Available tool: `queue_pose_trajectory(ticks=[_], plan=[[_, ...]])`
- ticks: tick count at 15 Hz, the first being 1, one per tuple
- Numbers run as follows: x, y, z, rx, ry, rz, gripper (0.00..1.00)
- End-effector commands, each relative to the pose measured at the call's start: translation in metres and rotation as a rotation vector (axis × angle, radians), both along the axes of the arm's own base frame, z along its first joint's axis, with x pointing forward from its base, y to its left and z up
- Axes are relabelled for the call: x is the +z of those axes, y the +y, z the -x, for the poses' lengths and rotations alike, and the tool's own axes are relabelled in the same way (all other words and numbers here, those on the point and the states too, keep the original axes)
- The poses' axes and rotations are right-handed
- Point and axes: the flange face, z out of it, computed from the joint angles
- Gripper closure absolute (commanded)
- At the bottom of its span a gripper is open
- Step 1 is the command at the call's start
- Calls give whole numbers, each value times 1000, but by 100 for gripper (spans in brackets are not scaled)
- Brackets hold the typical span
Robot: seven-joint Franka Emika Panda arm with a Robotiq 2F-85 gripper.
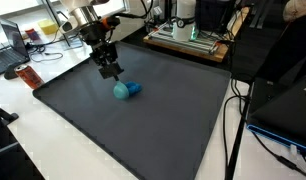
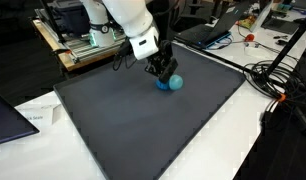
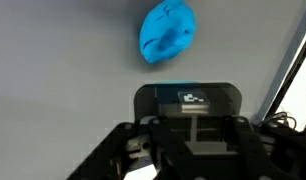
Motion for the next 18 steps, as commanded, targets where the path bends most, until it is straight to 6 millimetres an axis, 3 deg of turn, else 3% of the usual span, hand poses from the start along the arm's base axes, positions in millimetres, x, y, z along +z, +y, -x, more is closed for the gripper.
queue_pose_trajectory(ticks=[1,2,6,13,18], plan=[[0,0,0,0,1,0,53],[0,-1,-1,10,7,-4,78],[-3,-11,5,77,55,-80,78],[1,-55,16,145,33,-234,78],[-7,-73,15,228,36,-372,78]])
